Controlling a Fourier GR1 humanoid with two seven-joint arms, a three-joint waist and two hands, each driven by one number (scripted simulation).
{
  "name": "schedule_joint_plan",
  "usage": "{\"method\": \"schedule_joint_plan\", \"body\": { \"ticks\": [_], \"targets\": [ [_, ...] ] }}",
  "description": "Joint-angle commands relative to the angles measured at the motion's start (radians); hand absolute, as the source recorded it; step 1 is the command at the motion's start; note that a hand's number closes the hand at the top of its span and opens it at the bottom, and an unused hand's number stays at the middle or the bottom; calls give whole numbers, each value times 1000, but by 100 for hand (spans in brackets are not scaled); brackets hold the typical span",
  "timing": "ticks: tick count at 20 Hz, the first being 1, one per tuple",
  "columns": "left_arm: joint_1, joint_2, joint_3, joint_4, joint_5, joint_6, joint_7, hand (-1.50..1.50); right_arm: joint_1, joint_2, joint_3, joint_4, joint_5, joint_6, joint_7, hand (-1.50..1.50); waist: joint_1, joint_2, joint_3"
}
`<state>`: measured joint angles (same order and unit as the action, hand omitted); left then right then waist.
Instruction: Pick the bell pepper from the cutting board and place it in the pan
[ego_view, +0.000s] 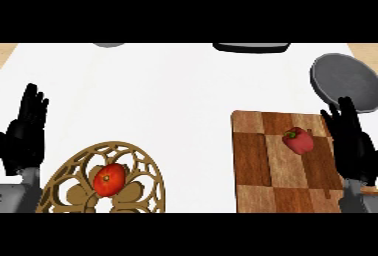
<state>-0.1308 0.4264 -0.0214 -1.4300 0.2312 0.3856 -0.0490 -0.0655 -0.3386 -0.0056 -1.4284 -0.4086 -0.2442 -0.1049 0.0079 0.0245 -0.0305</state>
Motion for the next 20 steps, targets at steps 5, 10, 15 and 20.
{"method": "schedule_joint_plan", "body": {
  "ticks": [5, 10, 15, 20],
  "targets": [
    [-64, 8, -203, -47, -50, -180, 52, 0, -263, -142, 86, 88, -83, 414, 75, -150, 52, -3, 38],
    [-78, -7, -301, -84, -57, -250, 132, 0, -248, -235, 151, 294, 252, 375, -238, 150, 42, -4, 37],
    [-45, 15, -263, -141, -32, -271, 171, 0, -322, -213, 82, 605, 209, 557, -511, -150, 27, -16, 34],
    [-70, -2, -271, -85, -63, -269, 165, 0, -416, -346, 215, 627, 422, 608, -470, -150, 23, -14, 31]
  ]
}}
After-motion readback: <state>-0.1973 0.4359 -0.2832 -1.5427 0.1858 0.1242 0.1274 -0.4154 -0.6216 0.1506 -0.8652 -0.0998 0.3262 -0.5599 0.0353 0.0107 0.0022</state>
